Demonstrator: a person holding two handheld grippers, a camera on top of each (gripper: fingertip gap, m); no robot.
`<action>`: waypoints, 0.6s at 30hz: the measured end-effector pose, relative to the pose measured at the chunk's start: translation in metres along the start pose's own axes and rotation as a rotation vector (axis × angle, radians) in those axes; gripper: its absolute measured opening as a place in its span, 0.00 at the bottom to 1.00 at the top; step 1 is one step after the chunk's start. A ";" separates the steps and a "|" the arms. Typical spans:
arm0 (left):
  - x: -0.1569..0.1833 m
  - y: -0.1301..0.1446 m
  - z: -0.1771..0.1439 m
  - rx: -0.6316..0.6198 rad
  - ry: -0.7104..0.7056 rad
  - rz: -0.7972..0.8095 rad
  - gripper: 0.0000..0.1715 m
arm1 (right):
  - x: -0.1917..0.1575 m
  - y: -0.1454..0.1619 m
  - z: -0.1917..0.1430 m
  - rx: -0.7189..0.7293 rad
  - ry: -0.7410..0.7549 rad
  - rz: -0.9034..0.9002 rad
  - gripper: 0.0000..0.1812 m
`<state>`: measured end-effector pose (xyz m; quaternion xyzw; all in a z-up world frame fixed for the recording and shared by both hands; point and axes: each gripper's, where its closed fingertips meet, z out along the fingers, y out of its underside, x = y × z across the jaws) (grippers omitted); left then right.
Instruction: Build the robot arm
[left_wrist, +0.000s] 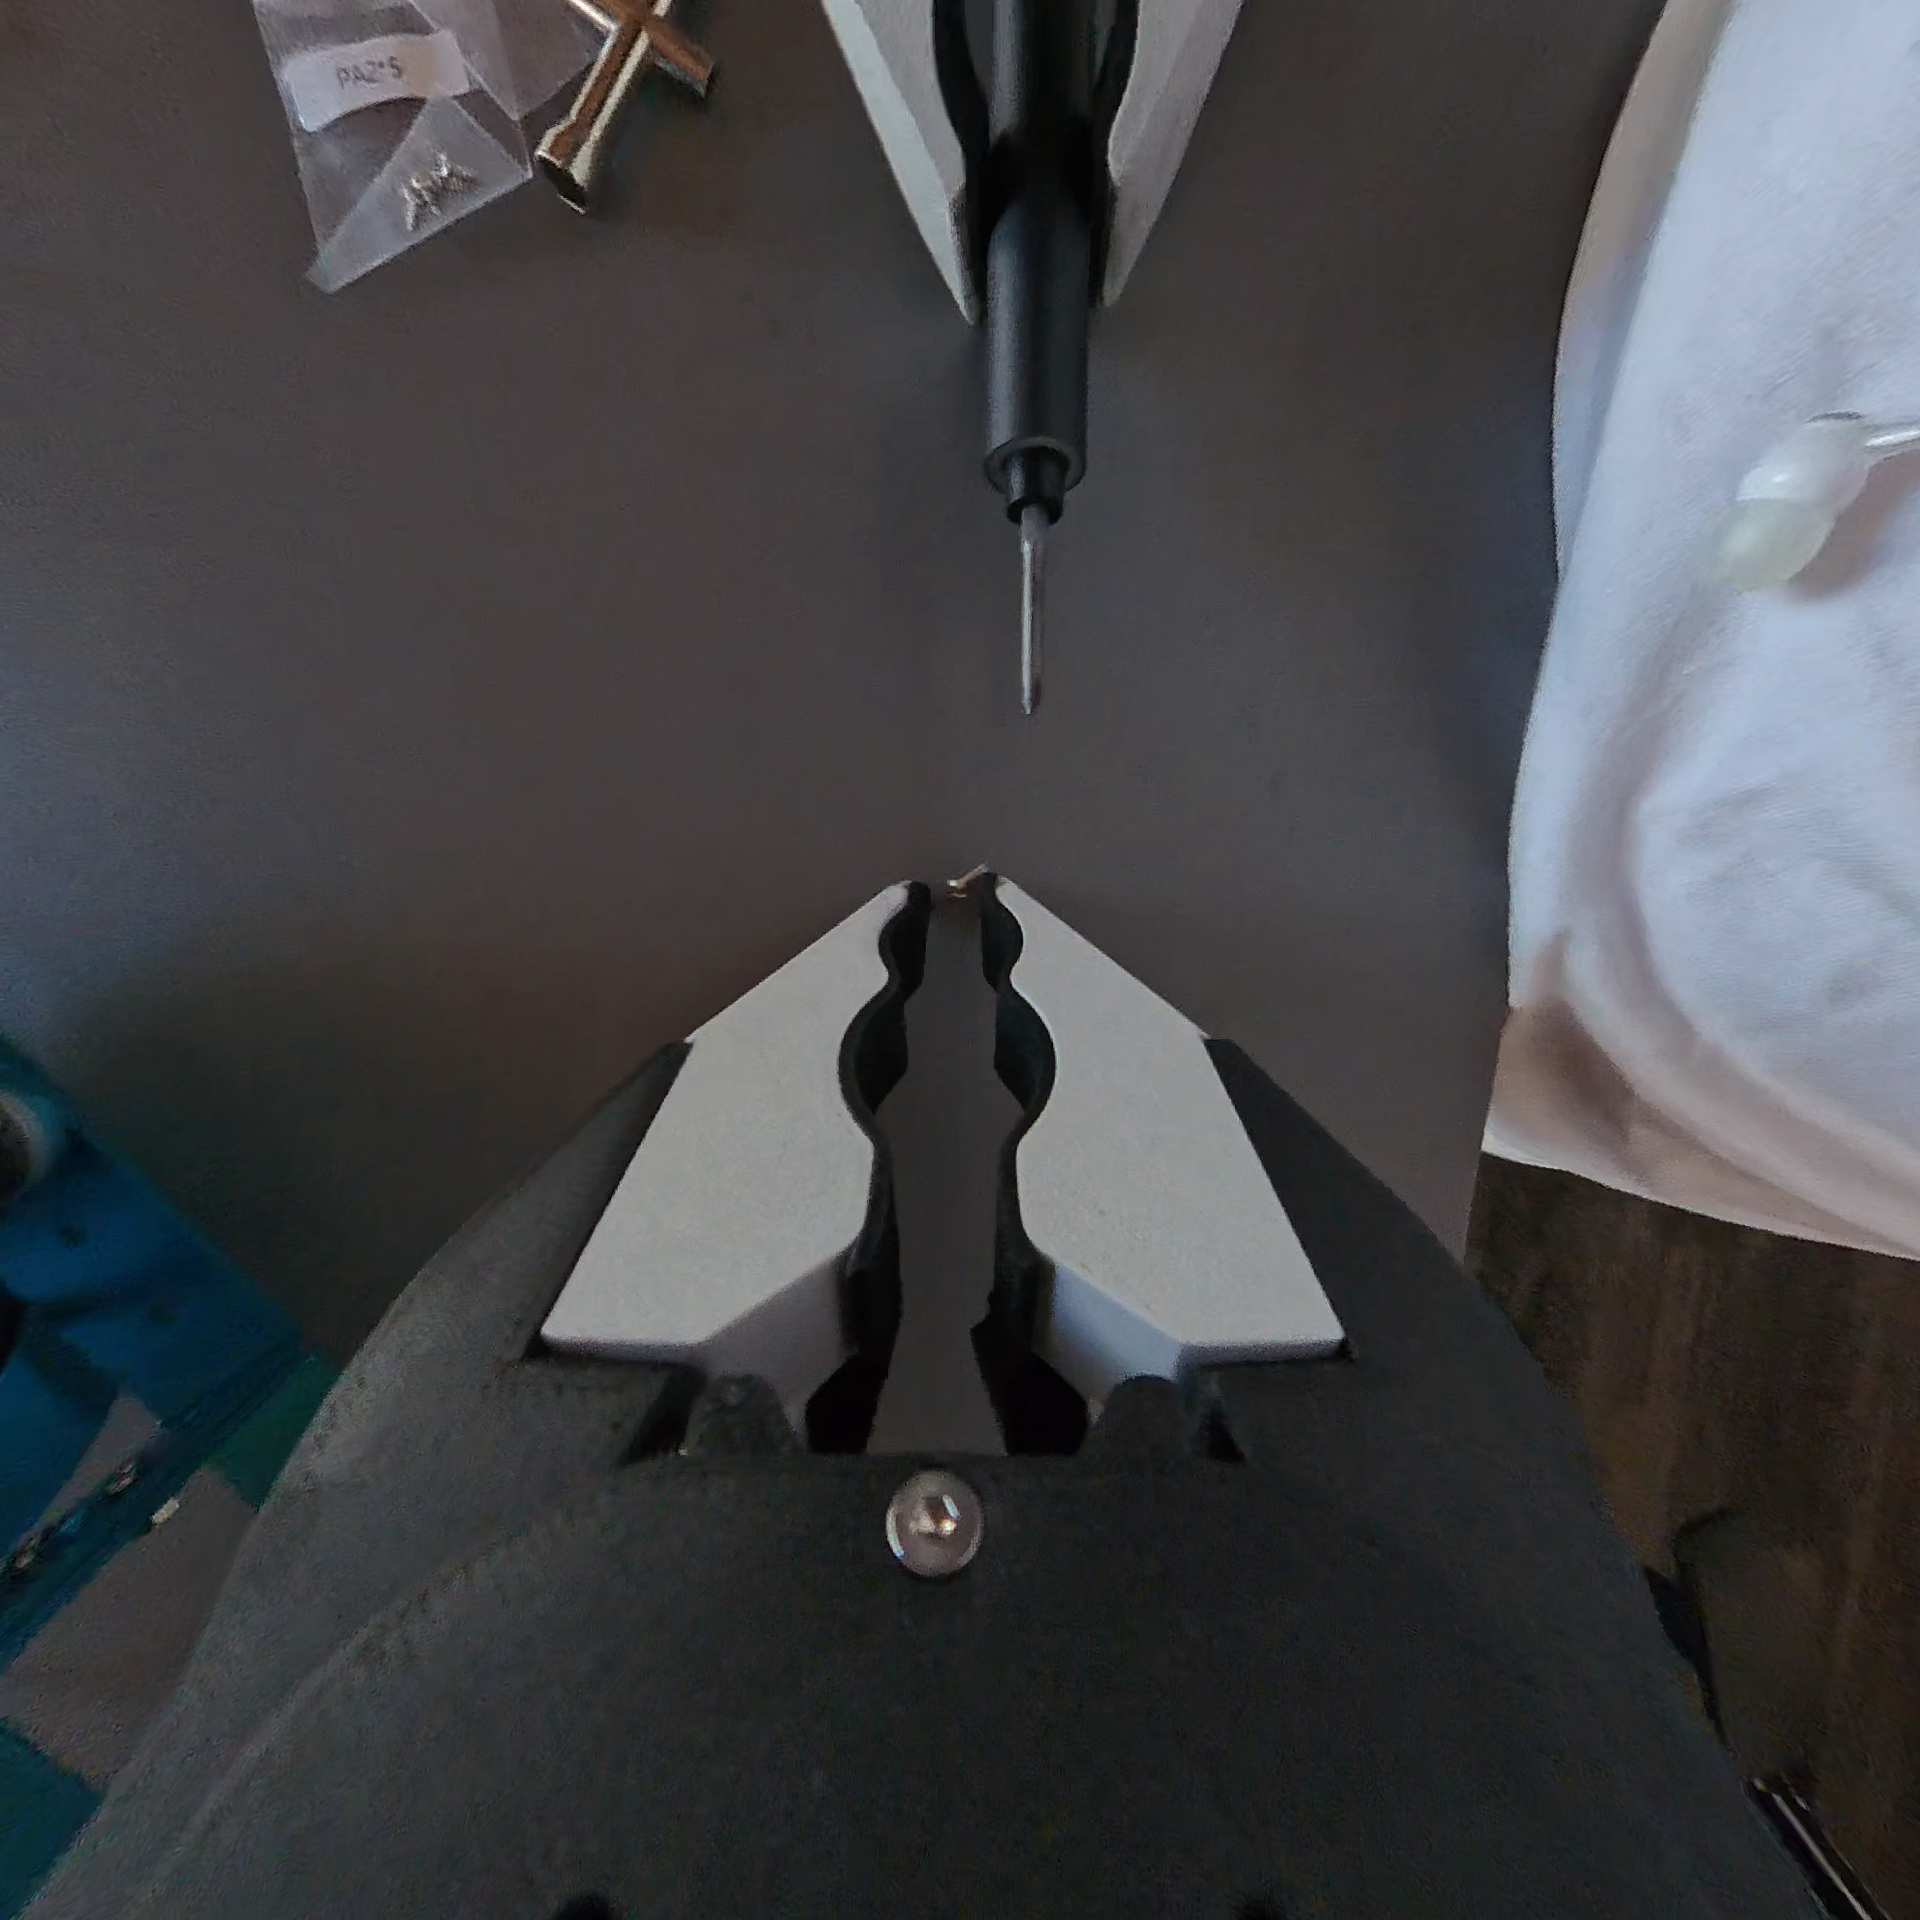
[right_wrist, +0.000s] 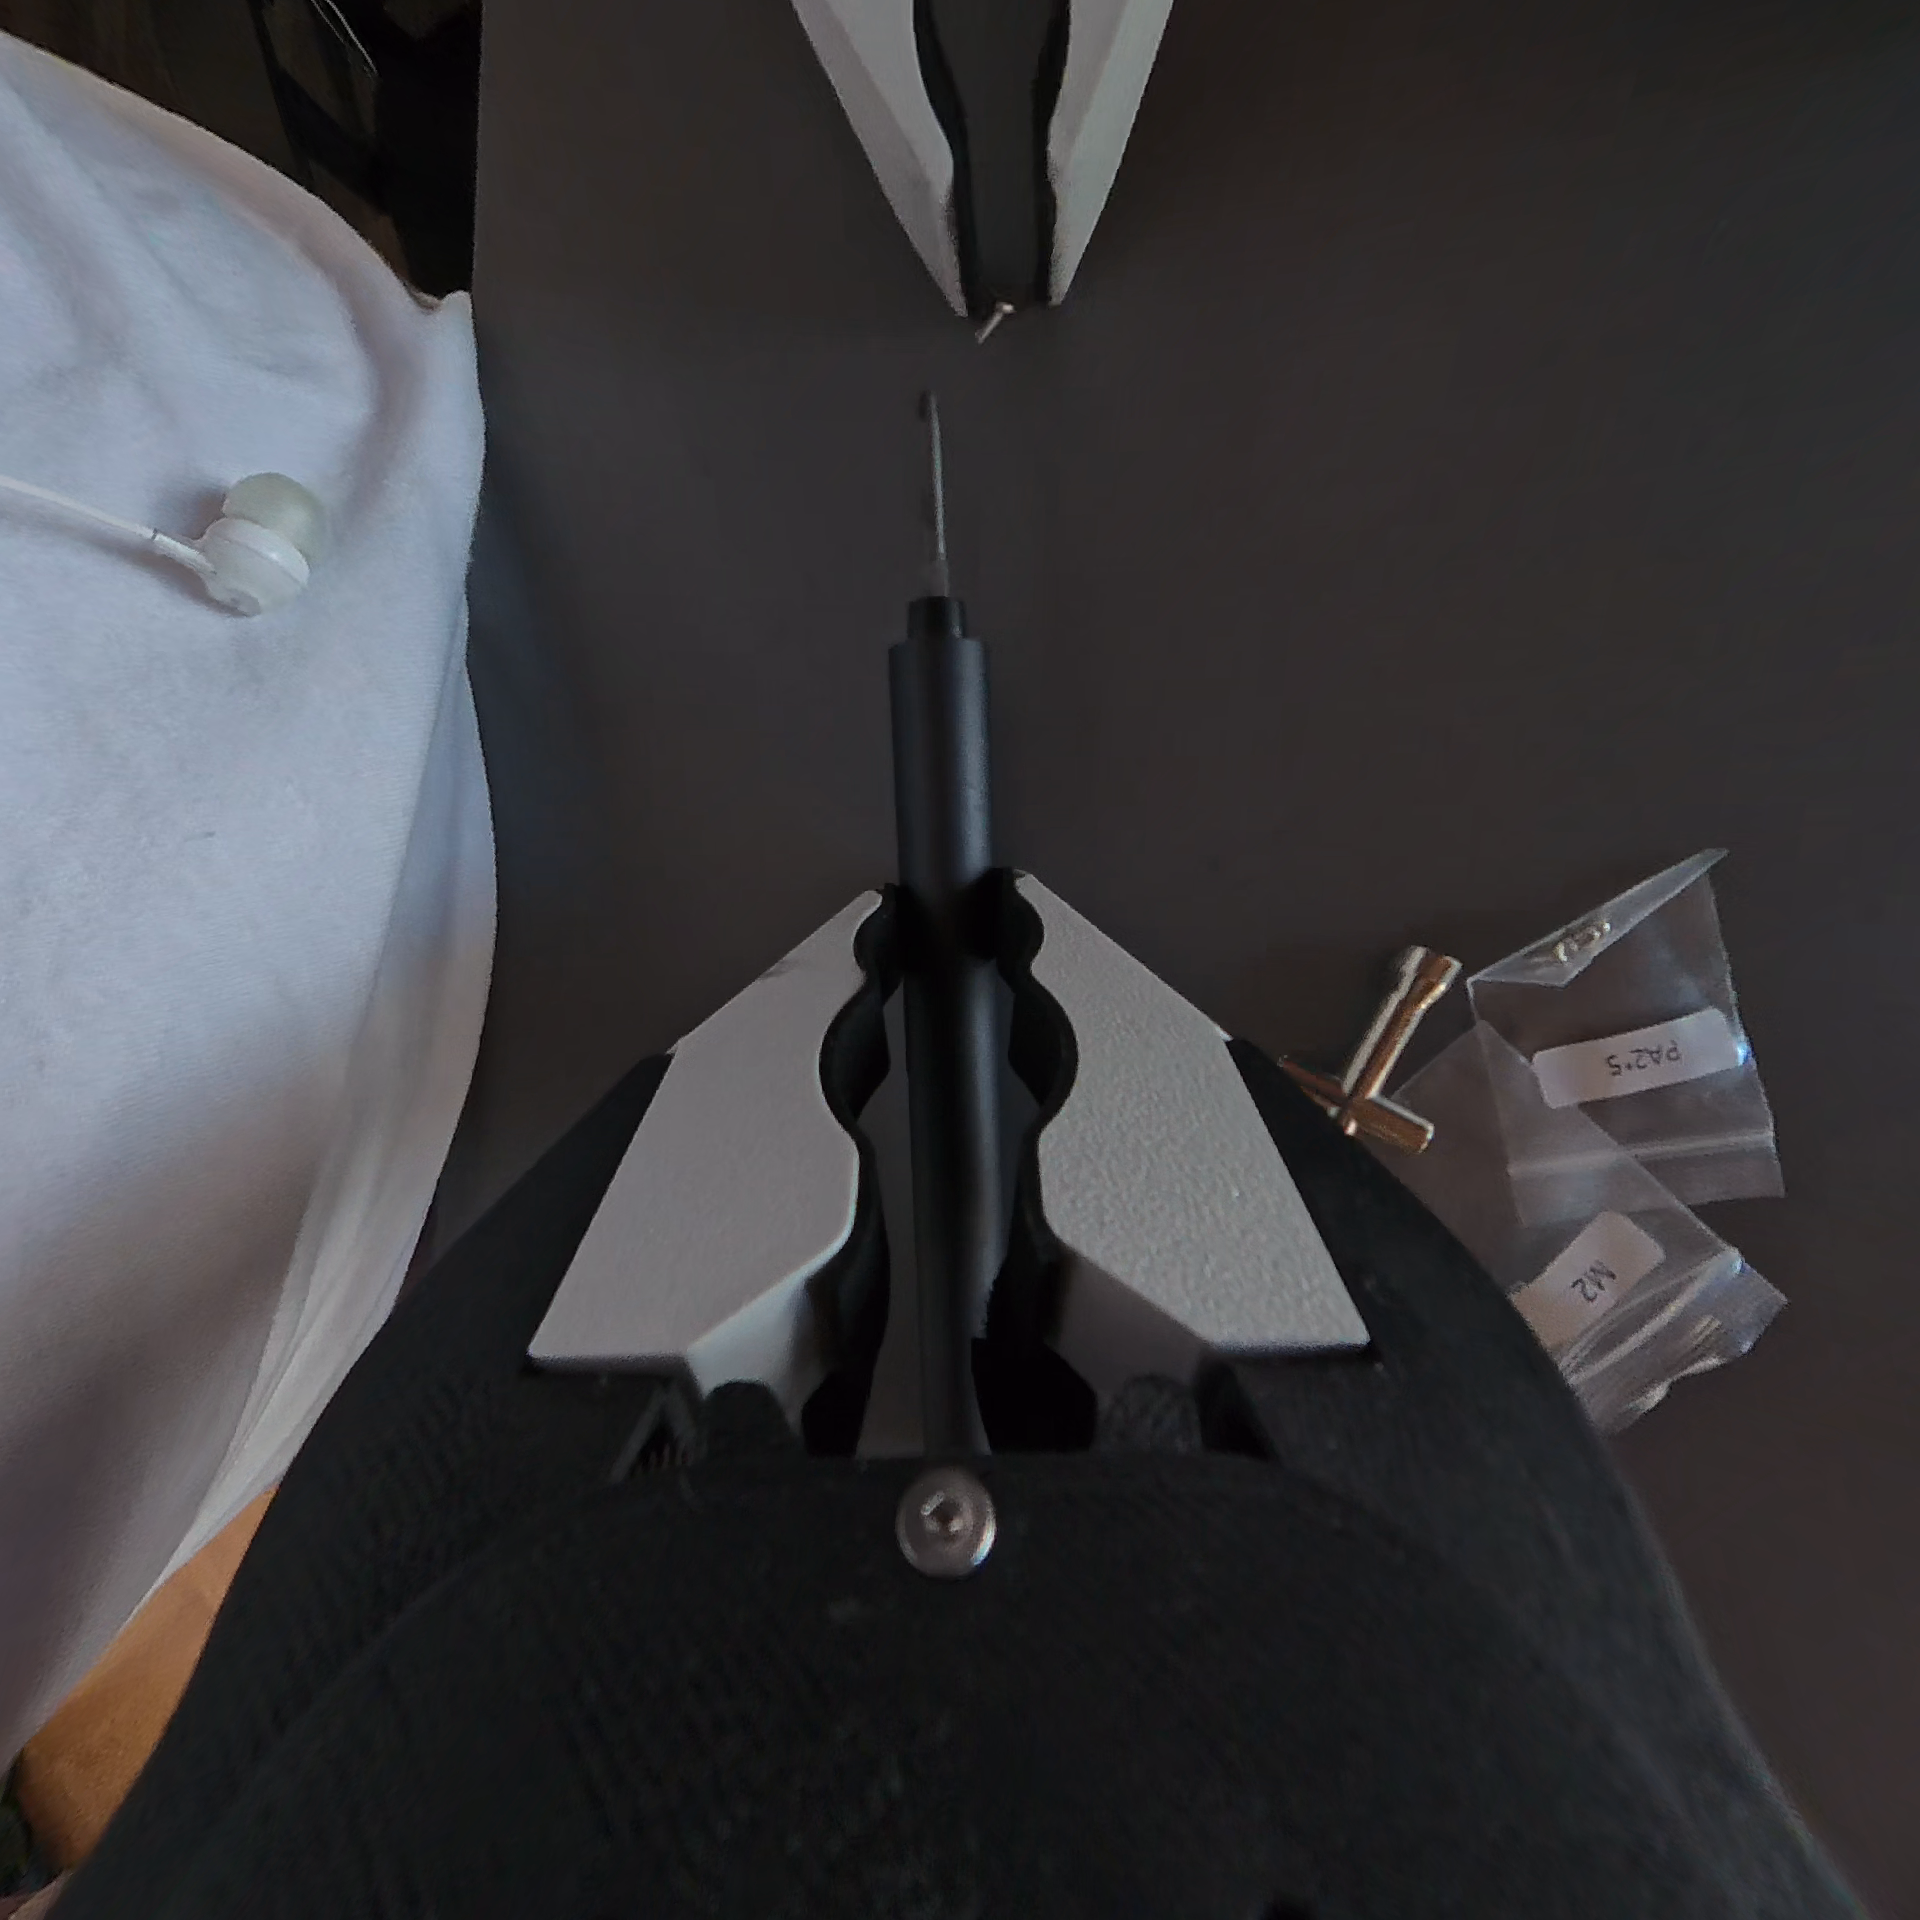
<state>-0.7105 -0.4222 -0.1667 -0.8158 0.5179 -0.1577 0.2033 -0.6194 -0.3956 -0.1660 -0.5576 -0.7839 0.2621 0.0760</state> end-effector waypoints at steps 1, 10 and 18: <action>0.001 0.000 0.000 0.000 0.007 -0.012 0.06 | -0.001 0.001 -0.001 0.002 0.002 0.002 0.10; 0.006 -0.001 -0.001 0.085 -0.117 -0.254 0.11 | -0.004 0.011 -0.006 0.014 0.000 -0.028 0.10; 0.020 -0.003 0.001 0.165 -0.257 -0.436 0.12 | -0.009 0.017 -0.008 0.012 -0.024 -0.084 0.11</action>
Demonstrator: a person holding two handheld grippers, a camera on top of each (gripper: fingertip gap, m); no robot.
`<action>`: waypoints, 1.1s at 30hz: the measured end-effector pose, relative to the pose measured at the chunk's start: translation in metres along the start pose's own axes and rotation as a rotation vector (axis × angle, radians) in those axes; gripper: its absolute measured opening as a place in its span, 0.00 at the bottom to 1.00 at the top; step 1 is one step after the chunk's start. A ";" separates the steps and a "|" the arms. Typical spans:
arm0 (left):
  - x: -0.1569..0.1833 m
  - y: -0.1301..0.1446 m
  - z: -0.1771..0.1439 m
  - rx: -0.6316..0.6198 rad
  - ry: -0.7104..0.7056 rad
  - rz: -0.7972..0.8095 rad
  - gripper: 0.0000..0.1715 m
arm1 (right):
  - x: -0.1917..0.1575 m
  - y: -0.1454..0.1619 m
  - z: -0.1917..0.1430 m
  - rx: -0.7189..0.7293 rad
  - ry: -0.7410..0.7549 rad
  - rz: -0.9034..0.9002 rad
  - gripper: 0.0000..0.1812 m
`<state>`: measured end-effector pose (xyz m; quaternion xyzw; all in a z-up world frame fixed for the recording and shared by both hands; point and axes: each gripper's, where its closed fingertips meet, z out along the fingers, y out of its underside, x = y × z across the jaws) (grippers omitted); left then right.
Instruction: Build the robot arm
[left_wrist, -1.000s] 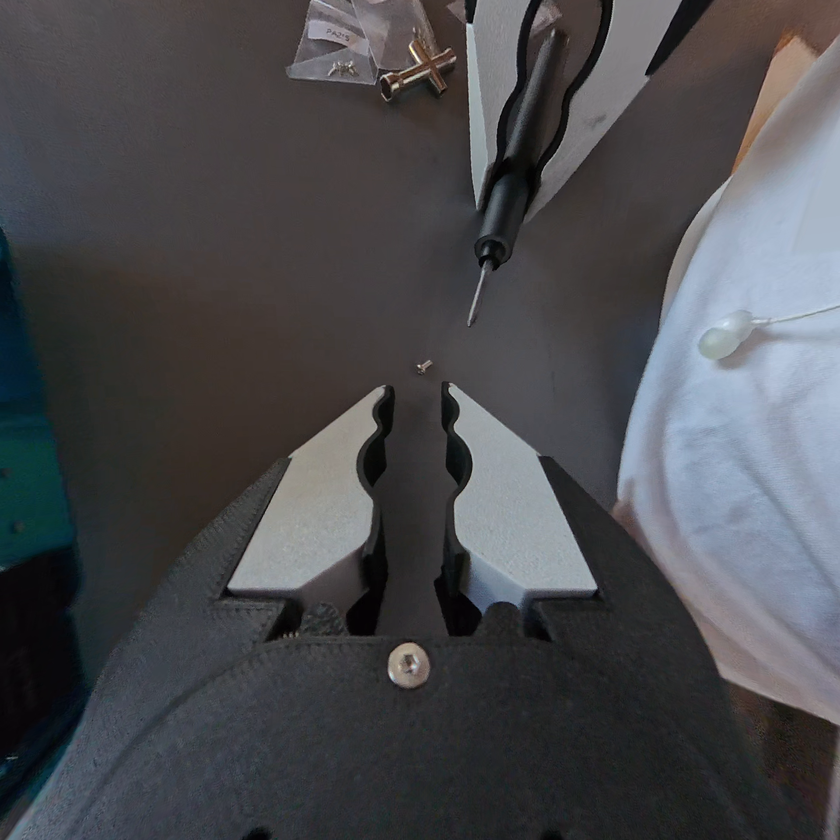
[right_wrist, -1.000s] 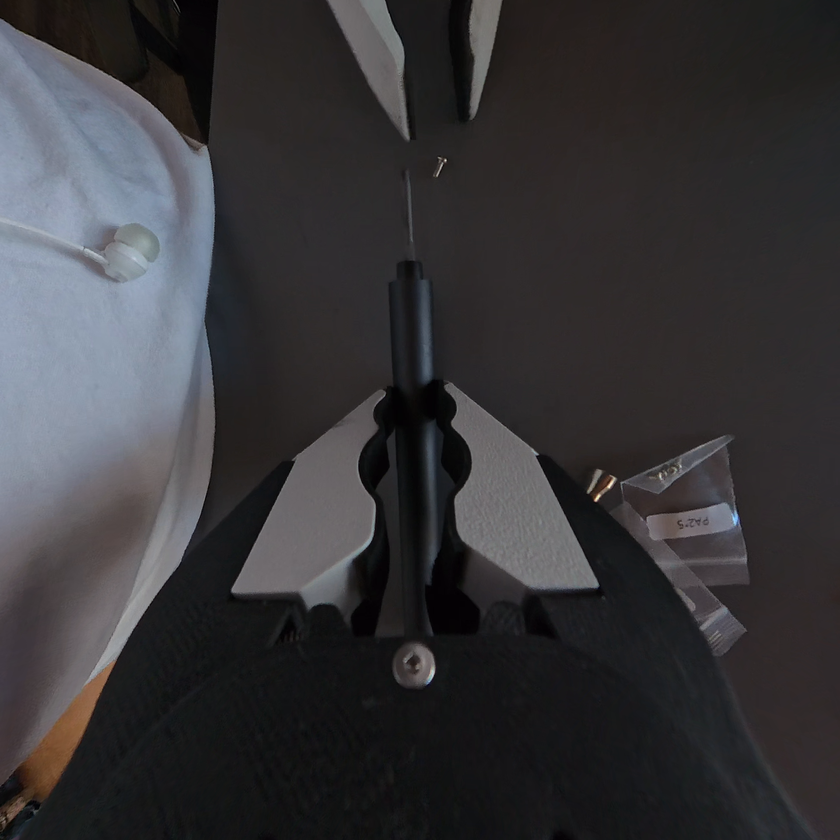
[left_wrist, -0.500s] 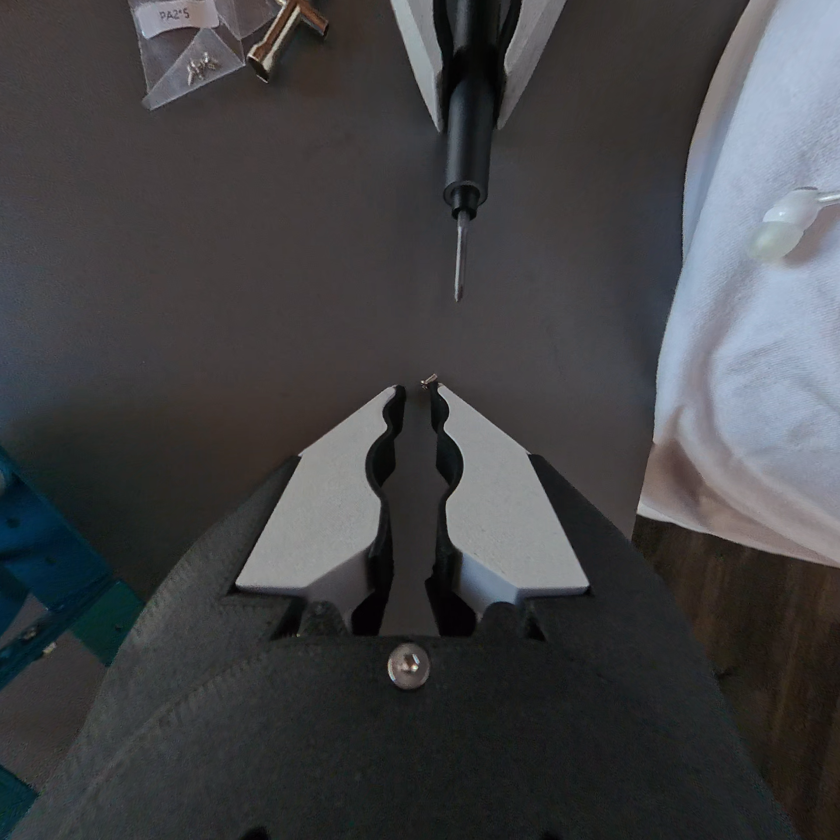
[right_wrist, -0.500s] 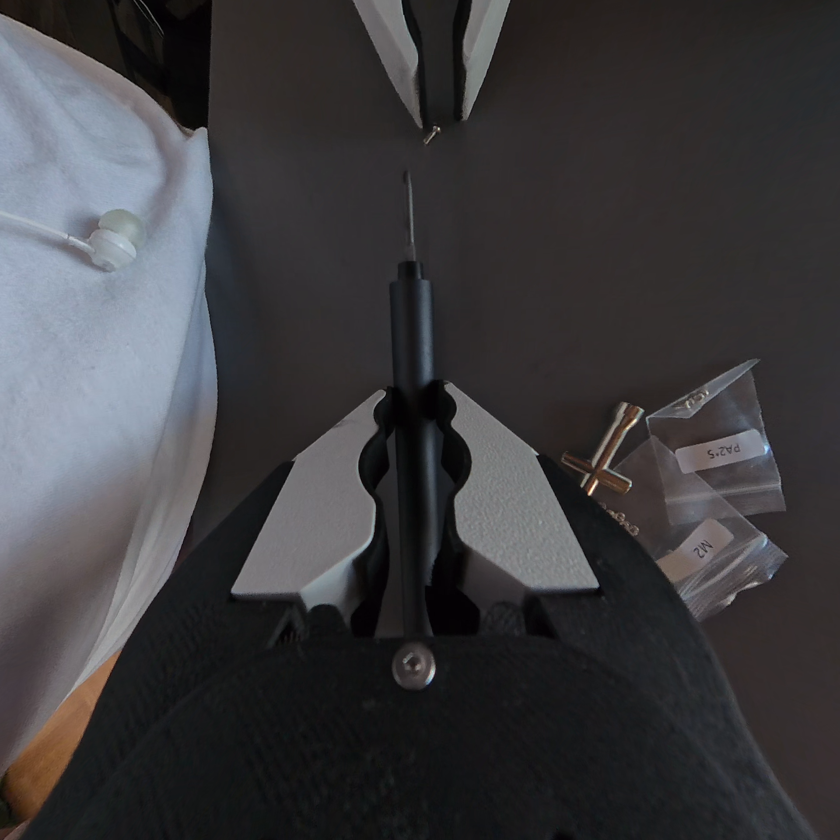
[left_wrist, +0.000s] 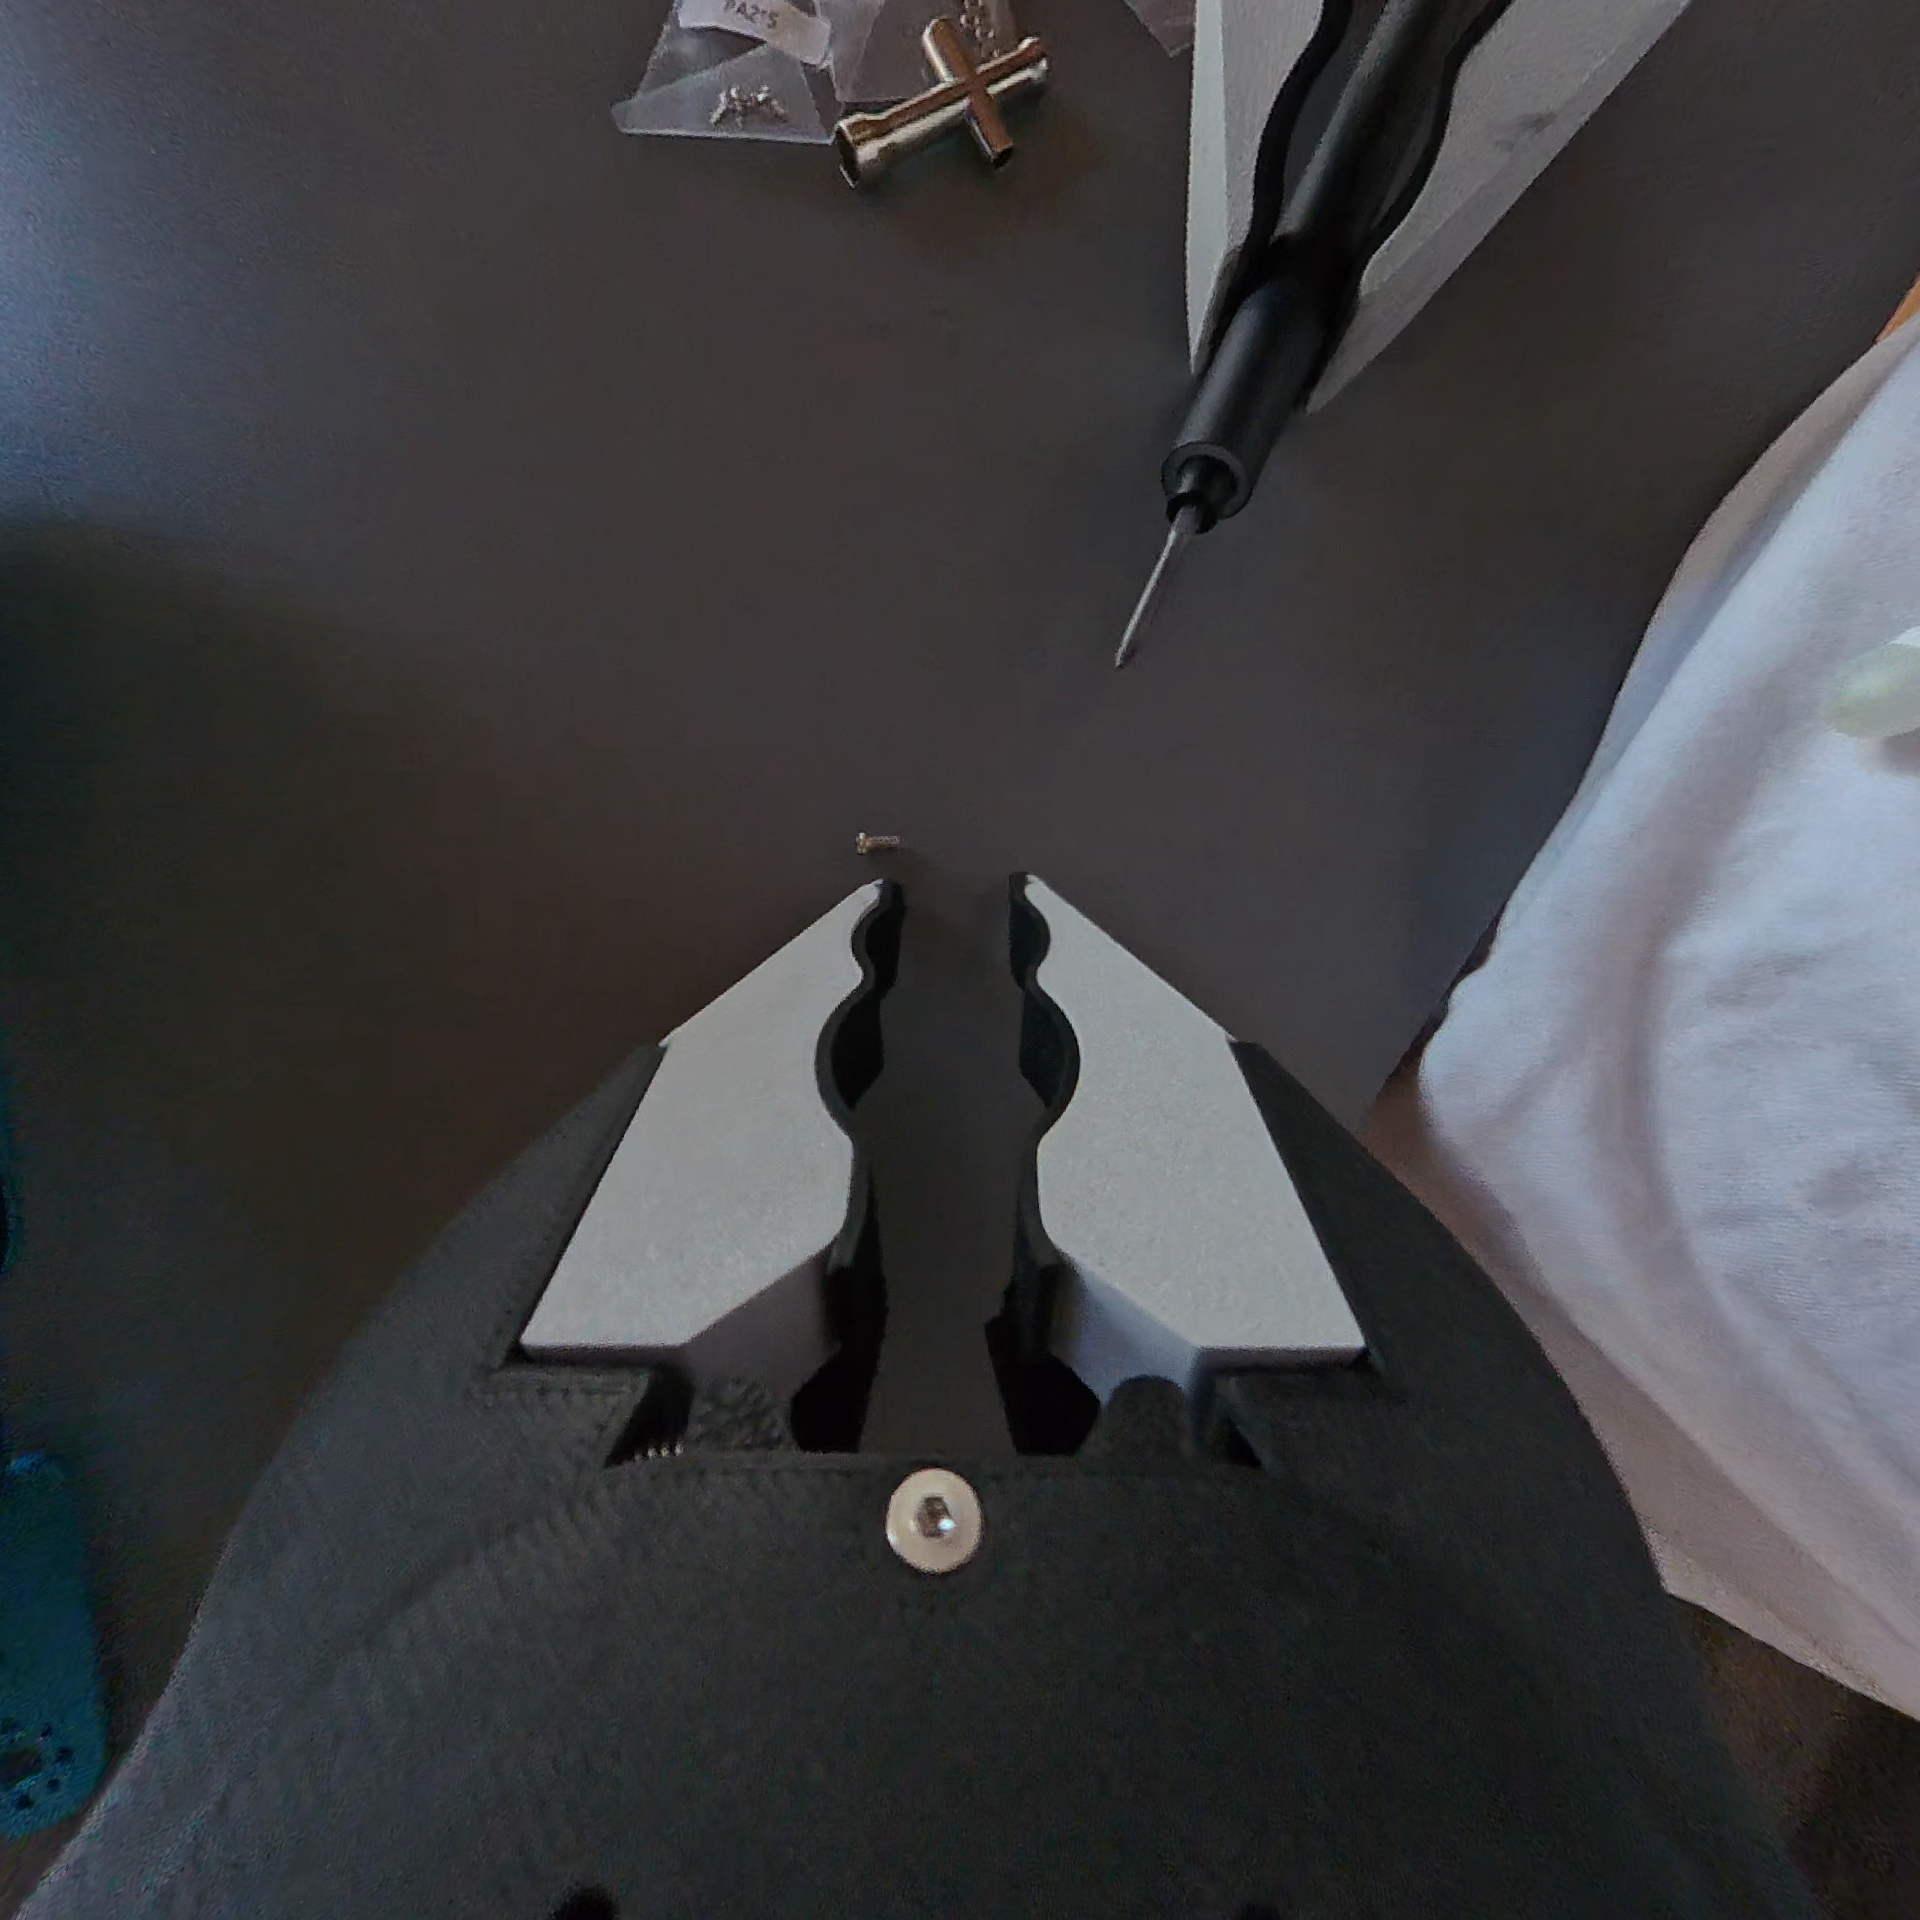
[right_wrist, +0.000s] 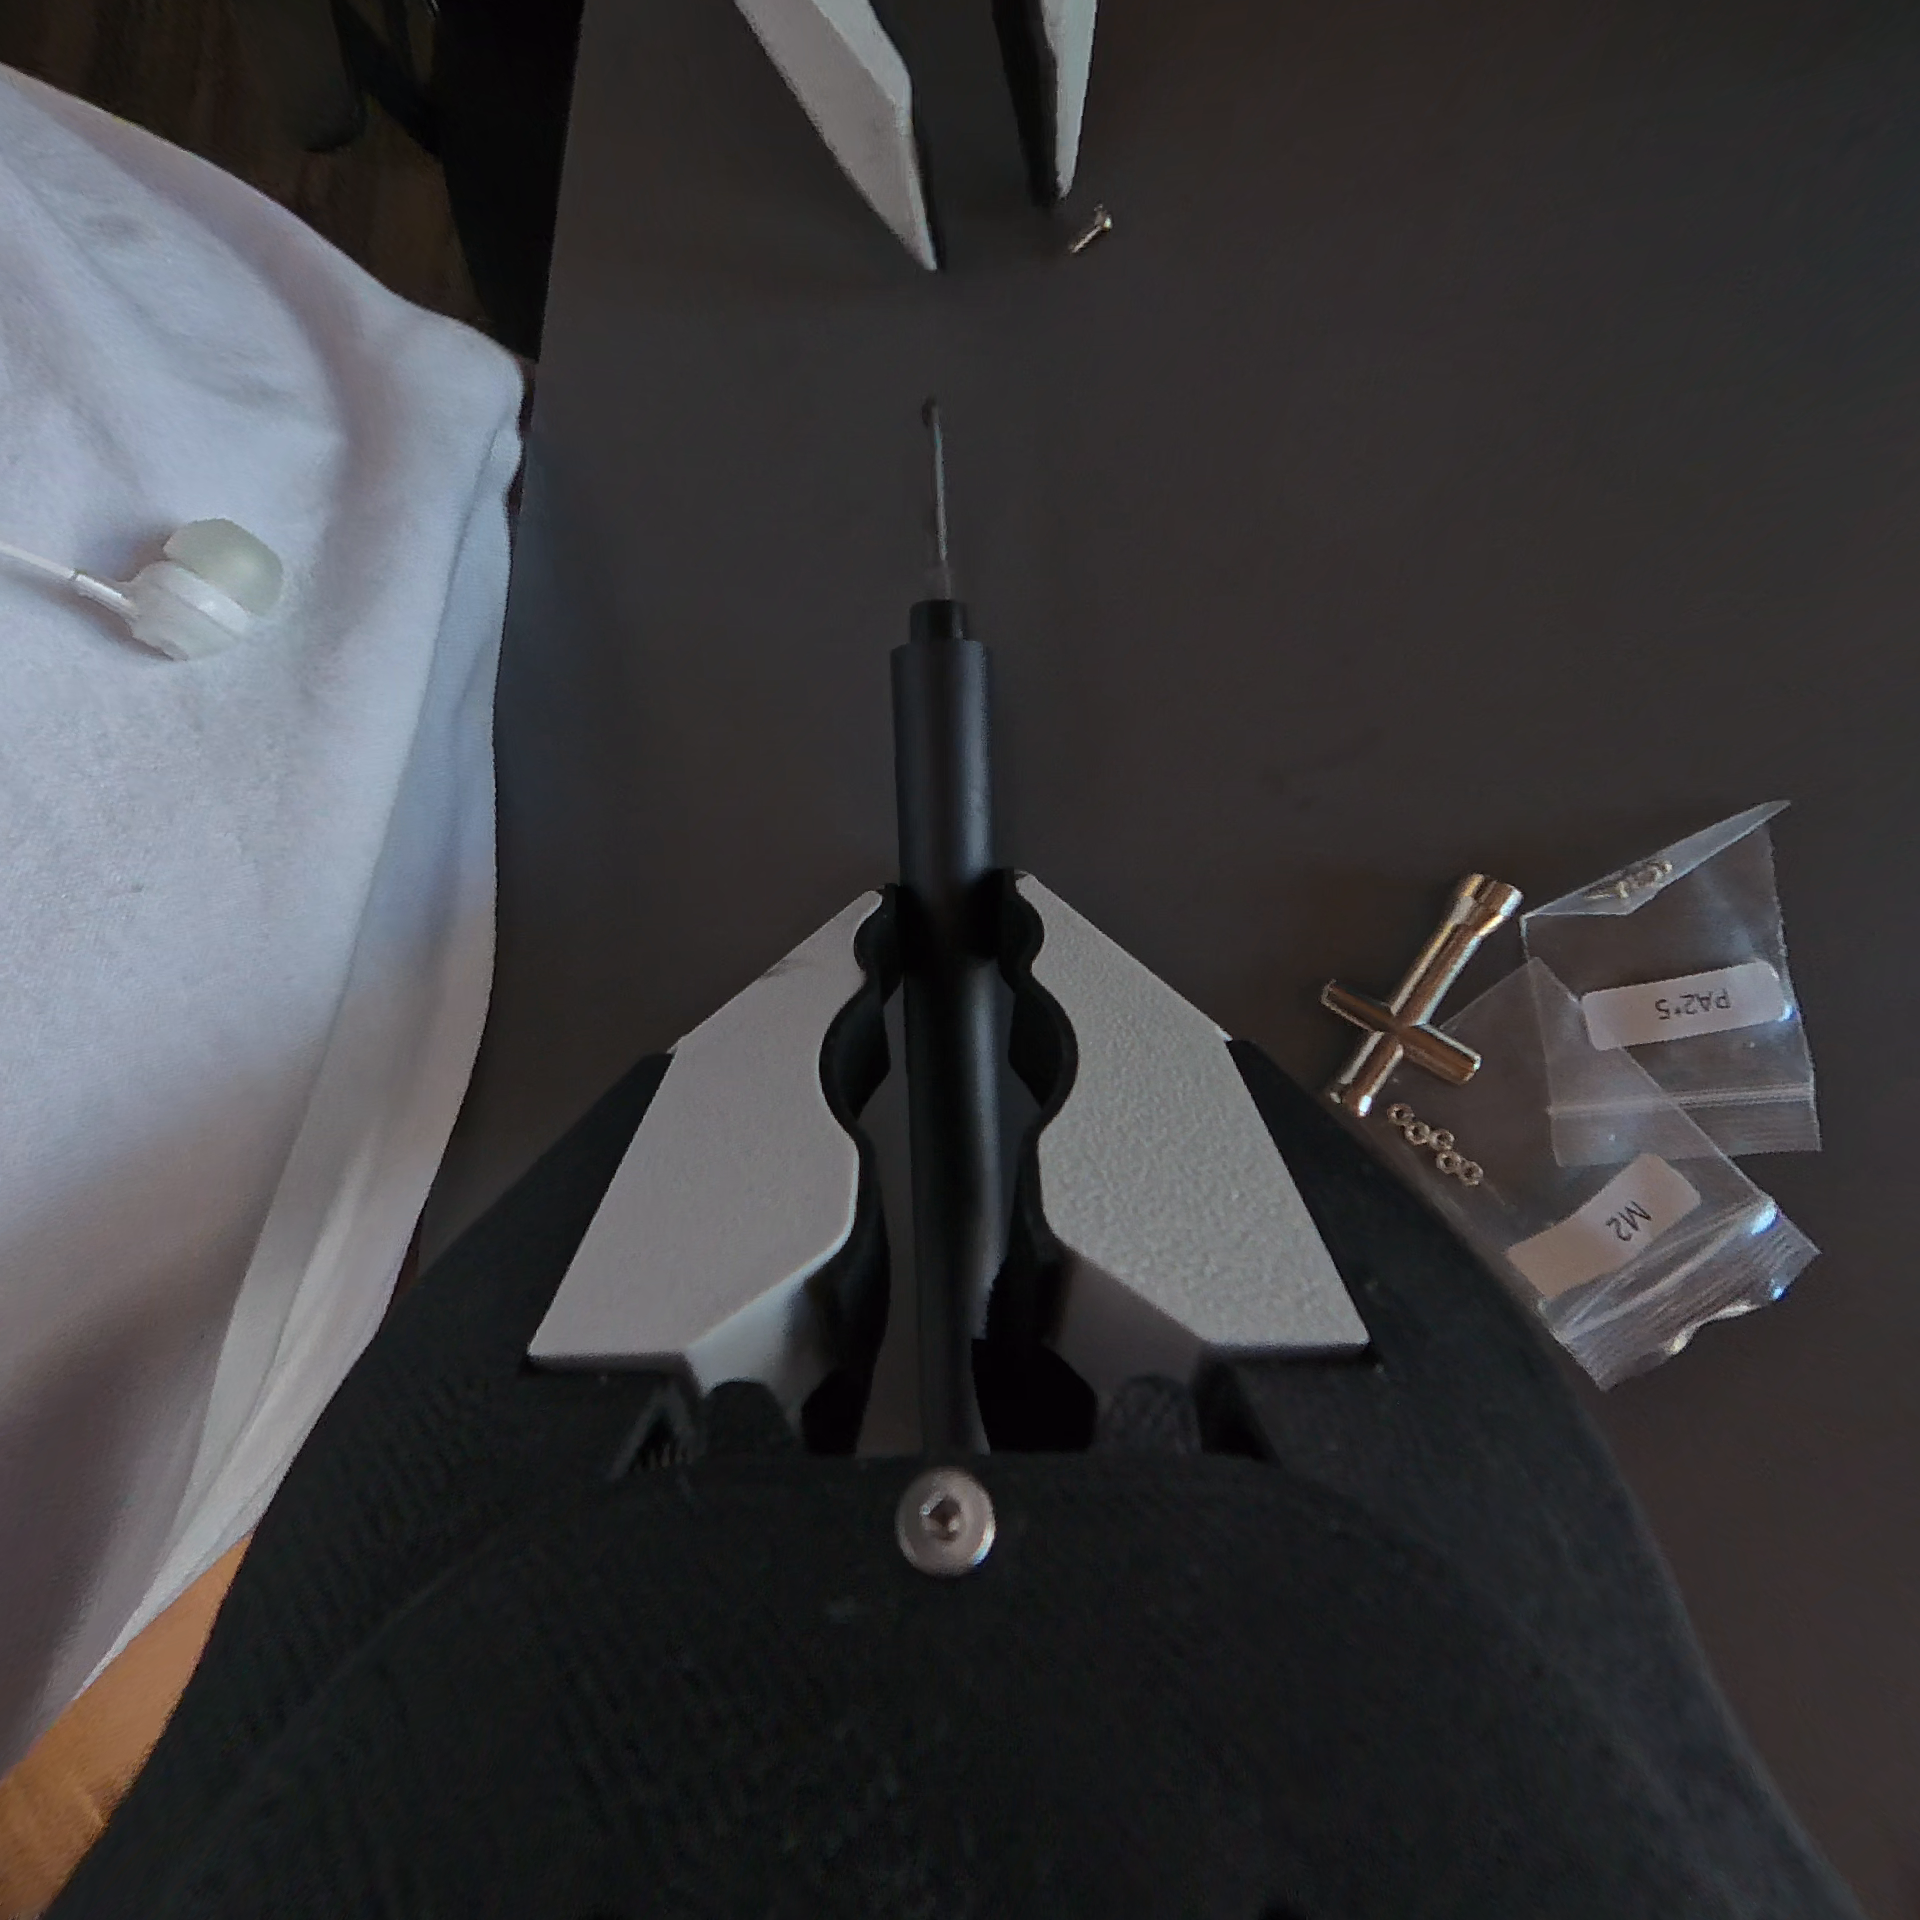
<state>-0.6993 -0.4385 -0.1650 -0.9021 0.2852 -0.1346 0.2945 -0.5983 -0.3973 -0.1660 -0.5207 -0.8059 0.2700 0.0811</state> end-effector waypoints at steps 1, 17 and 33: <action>-0.002 0.000 0.000 0.006 -0.020 -0.018 0.11 | 0.000 0.001 0.000 0.002 -0.002 -0.005 0.10; -0.029 -0.004 0.002 -0.007 -0.269 -0.205 0.09 | -0.003 0.003 -0.002 0.020 -0.017 -0.015 0.10; -0.044 -0.013 0.004 0.031 -0.164 -0.291 0.13 | -0.003 0.004 -0.003 0.036 -0.022 -0.010 0.10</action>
